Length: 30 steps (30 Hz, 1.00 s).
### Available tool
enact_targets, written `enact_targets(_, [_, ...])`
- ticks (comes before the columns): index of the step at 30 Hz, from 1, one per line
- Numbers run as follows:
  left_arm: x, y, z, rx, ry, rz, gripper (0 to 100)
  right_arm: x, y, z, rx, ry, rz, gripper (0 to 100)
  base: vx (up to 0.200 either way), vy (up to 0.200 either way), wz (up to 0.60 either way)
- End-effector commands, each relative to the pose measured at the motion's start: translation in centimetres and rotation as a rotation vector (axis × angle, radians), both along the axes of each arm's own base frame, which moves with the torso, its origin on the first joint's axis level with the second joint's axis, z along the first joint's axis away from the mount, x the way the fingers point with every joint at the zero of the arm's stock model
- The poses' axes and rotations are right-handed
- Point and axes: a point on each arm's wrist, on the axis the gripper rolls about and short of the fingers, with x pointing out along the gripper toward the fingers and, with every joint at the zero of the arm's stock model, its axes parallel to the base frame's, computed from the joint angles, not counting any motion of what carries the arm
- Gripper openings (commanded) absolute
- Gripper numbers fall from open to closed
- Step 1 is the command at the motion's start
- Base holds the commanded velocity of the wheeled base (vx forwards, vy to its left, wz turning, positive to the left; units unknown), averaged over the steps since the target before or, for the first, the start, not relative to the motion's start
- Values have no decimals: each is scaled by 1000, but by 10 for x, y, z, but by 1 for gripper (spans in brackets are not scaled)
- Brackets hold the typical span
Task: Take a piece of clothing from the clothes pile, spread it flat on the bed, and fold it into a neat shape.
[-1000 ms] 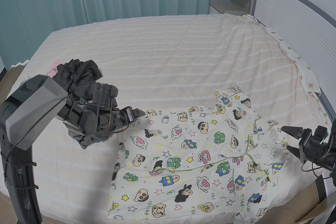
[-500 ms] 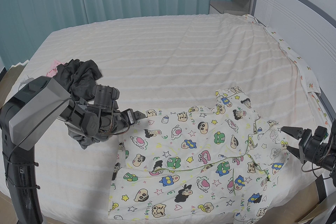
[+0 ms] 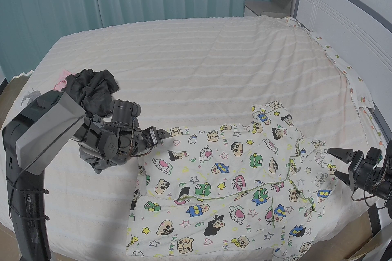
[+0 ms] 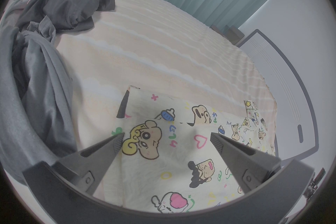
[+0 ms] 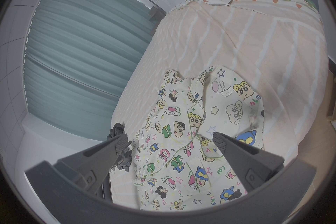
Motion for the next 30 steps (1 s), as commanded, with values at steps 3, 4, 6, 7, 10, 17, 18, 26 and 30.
enact_targets(3, [5,0,-12,2,16,6,0,1,0,-1,1,8,1,100,0,0,0])
enact_targets(4, [6,0,-11,1,15,6,0,1,0,-1,1,8,1,100,0,0,0])
enact_targets(6, [6,0,-11,2,13,8,0,1,0,-2,1,9,1,100,0,0,0])
enact_targets(7, [6,0,-10,1,12,8,0,1,0,-2,1,9,1,100,0,0,0])
enact_targets(10, [7,2,-6,-1,1,14,0,1,0,-2,1,11,2,100,0,0,0])
enact_targets(17, [12,15,12,-14,-48,45,0,0,2,-2,1,12,10,100,0,0,0])
enact_targets(18, [14,17,15,-16,-57,49,0,0,2,-2,1,12,14,100,0,0,0])
enact_targets(26, [29,15,22,-19,-112,69,0,-1,3,-3,1,15,18,100,0,0,0])
enact_targets(30, [39,14,21,0,-142,109,0,-1,3,-3,1,15,18,100,0,0,0])
